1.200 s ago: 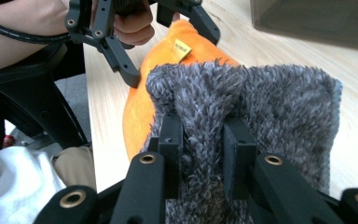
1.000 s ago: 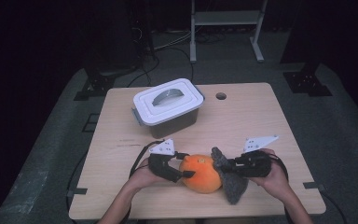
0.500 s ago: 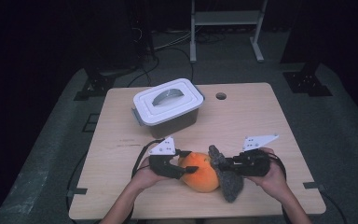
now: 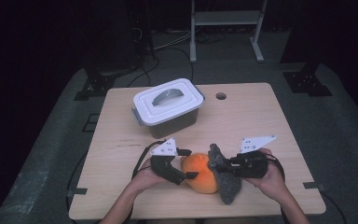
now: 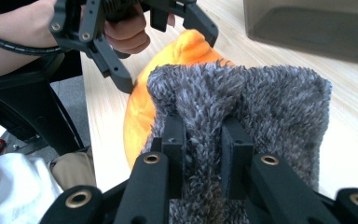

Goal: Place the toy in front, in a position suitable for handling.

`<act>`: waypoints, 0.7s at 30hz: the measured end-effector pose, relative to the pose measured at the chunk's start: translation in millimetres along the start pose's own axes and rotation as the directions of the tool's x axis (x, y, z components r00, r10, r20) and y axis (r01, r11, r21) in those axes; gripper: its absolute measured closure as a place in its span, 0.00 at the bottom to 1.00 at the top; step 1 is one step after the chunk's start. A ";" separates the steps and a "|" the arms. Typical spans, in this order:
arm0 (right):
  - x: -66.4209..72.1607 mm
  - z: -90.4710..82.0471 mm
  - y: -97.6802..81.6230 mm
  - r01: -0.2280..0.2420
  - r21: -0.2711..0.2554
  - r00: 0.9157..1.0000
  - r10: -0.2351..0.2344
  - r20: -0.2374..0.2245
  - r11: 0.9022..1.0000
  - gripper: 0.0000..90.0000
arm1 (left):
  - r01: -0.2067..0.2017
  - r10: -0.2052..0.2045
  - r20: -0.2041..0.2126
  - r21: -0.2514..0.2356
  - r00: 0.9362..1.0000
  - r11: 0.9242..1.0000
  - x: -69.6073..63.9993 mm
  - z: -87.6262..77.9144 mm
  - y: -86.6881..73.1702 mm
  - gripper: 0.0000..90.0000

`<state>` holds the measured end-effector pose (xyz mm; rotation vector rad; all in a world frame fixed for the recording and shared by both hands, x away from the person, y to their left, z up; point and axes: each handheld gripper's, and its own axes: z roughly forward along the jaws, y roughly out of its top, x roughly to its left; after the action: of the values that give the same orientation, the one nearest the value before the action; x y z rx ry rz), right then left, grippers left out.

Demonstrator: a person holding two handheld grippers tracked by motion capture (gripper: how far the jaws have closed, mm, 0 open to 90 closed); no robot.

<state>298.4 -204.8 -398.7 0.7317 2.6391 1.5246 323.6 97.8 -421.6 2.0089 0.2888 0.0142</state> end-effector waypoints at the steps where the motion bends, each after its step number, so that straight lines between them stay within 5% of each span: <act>1: -0.9 -0.8 -1.2 -0.001 0.008 1.000 0.001 0.005 1.000 0.83 | 0.010 -0.010 0.006 -0.005 1.000 1.000 2.0 -0.2 -1.9 0.17; 4: -5.0 -0.9 -5.1 -0.015 0.013 1.000 0.015 0.000 1.000 0.83 | 0.001 0.000 0.018 -0.005 1.000 1.000 3.5 -1.4 -3.2 0.31; 7: -5.8 -3.3 -3.8 -0.018 0.015 1.000 0.018 0.016 1.000 0.83 | -0.055 0.055 -0.031 -0.001 0.998 0.998 -1.5 -4.2 0.3 0.48; 13: 7.3 -11.6 11.2 0.012 -0.088 1.000 -0.010 0.026 0.996 0.83 | -0.112 0.113 -0.077 0.019 0.991 0.994 -12.9 -5.2 11.5 0.50; 15: 9.4 -7.1 12.1 0.036 -0.067 0.999 -0.034 0.042 0.997 0.83 | -0.125 0.127 -0.089 0.023 0.988 0.992 -15.8 -5.9 14.4 0.50; 21: -5.3 -3.0 -5.1 -0.032 -0.053 0.999 0.033 0.024 0.998 0.82 | -0.119 0.121 -0.094 0.023 0.988 0.993 -15.5 -6.2 13.0 0.51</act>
<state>300.4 -211.5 -402.5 0.7882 2.5718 1.5756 310.3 94.7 -405.4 2.0441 0.2289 0.1843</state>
